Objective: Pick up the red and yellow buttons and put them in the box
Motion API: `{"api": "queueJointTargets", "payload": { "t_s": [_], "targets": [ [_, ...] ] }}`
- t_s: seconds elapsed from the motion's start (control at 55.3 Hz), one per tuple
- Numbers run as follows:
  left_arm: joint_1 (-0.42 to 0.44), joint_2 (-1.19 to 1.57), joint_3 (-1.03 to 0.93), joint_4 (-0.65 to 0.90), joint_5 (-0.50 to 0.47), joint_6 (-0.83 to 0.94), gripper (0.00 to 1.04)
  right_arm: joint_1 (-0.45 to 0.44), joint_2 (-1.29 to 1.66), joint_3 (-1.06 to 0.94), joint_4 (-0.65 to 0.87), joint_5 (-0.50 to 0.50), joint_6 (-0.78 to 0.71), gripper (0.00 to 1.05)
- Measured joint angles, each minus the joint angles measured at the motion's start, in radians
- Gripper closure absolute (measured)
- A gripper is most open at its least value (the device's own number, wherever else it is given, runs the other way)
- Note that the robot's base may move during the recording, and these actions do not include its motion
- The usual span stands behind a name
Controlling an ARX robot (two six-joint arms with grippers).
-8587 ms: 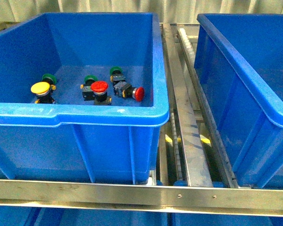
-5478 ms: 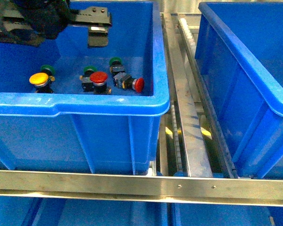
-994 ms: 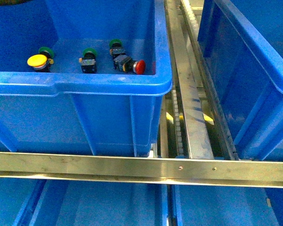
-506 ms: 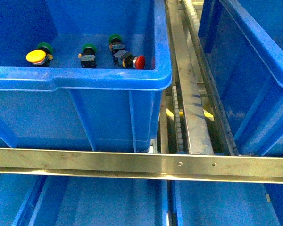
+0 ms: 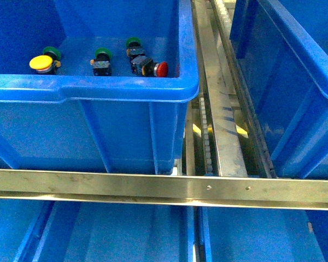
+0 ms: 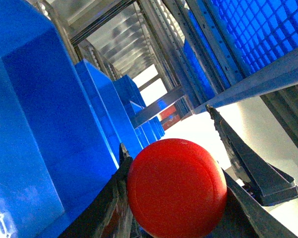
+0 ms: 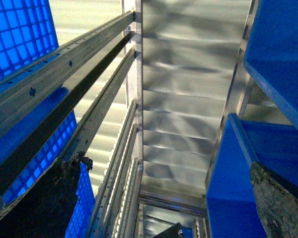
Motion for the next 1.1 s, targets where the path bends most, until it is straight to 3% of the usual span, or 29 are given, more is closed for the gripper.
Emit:
{"api": "queueJointTargets", "payload": {
  "t_s": [0.813,0.994,1.103],
  "targets": [
    [-0.045,0.073,0.047,0.0,-0.021,-0.019,0.72,0.06,0.045,0.028,0.016,0.012,-0.005,0.06],
    [-0.051,0.079,0.053,-0.004,-0.029,-0.019,0.72,0.06,0.028,0.024,-0.013,0.015,-0.022,0.43],
    [-0.053,0.079,0.061,-0.01,-0.029,-0.02,0.72,0.06,0.024,0.021,-0.027,0.022,-0.031,0.58]
  ]
}}
